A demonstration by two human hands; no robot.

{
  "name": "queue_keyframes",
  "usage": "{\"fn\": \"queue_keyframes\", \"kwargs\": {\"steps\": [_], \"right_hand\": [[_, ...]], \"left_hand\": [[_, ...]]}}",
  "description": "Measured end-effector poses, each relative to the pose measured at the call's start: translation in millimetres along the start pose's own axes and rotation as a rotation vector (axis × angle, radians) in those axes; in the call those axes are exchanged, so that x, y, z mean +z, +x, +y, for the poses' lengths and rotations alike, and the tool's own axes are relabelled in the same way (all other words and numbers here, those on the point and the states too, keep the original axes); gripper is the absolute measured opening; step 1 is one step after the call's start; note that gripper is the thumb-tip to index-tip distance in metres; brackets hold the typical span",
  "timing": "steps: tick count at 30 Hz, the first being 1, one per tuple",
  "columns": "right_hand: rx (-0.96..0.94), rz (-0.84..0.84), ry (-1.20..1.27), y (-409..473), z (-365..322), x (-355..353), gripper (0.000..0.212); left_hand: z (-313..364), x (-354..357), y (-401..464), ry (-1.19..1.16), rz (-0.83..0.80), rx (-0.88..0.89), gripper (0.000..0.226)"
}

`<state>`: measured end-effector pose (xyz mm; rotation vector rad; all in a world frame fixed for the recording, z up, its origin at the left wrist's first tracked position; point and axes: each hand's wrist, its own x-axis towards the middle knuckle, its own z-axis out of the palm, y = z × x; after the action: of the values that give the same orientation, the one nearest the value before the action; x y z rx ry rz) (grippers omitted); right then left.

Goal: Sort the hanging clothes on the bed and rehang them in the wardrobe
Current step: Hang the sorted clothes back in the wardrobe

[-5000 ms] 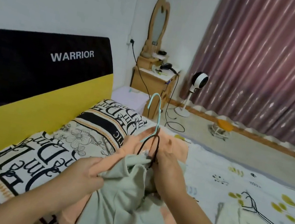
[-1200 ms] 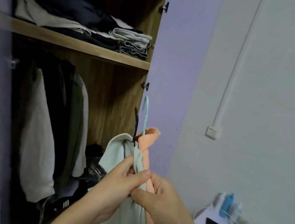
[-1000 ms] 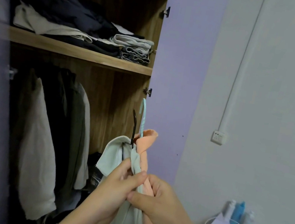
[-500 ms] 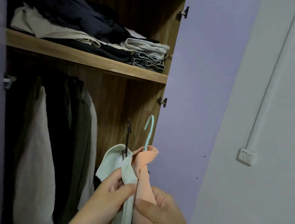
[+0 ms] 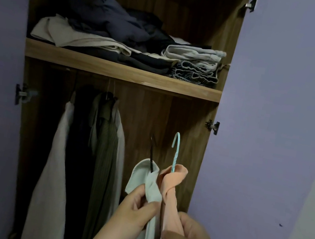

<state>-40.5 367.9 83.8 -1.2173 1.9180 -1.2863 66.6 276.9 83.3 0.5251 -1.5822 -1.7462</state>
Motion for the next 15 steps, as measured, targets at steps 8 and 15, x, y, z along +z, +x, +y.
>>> {"fn": "queue_keyframes", "kwargs": {"steps": [8,15], "right_hand": [[-0.003,-0.023,-0.048,112,10,-11,0.028],[-0.057,0.008,0.01,211,2,-6,0.027]], "left_hand": [[-11,-18,100,0.049,0.02,0.046,0.029],[-14,-50,198,0.03,-0.017,0.048,0.028]]}}
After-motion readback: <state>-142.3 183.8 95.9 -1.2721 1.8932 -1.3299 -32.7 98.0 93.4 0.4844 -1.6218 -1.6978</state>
